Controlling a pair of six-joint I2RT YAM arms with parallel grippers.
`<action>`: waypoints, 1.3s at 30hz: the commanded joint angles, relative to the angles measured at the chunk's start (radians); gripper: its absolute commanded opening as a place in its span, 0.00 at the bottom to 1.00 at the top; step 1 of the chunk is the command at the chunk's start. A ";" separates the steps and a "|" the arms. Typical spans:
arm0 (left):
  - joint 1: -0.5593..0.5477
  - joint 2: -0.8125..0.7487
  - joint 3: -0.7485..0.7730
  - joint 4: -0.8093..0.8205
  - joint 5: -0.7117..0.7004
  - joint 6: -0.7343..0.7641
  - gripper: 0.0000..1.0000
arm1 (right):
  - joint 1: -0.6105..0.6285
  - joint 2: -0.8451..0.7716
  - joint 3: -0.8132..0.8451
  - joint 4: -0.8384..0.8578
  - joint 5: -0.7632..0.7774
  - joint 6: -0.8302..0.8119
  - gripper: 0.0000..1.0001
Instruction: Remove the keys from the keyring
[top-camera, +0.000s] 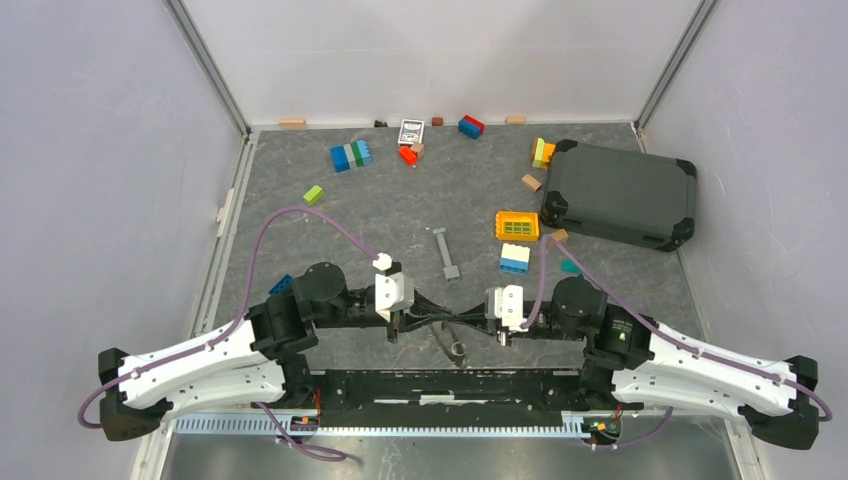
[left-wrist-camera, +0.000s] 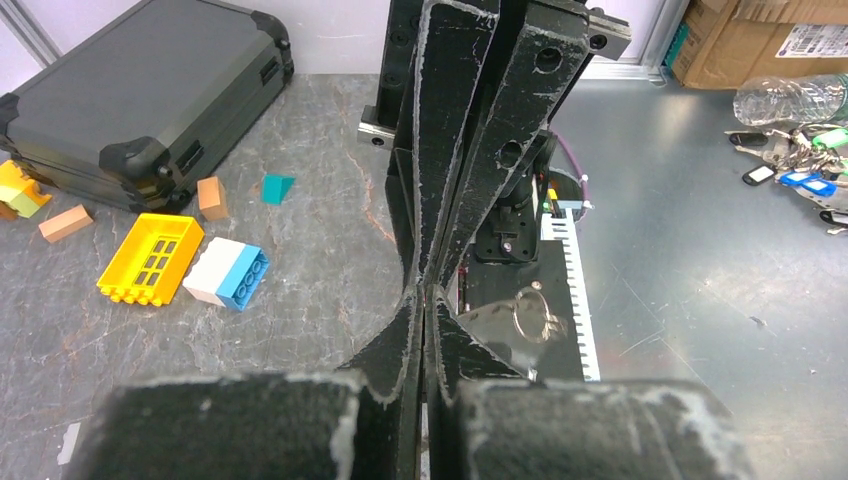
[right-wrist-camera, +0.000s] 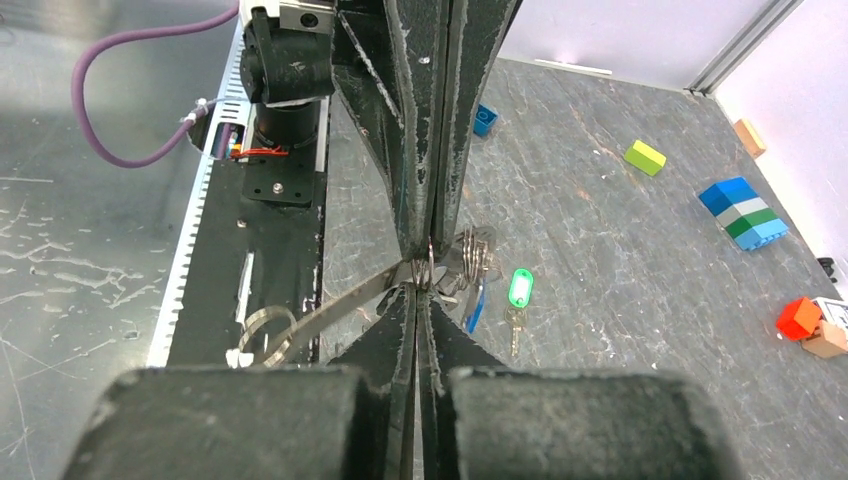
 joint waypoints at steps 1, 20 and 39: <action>-0.001 -0.021 0.004 0.113 0.020 -0.034 0.02 | 0.002 -0.041 -0.021 0.096 0.006 0.029 0.00; 0.000 0.002 0.002 0.089 0.022 -0.035 0.02 | 0.002 -0.122 0.000 0.145 -0.009 0.079 0.00; -0.001 -0.009 0.005 0.068 -0.003 -0.021 0.02 | 0.002 -0.124 0.037 0.078 0.014 0.071 0.00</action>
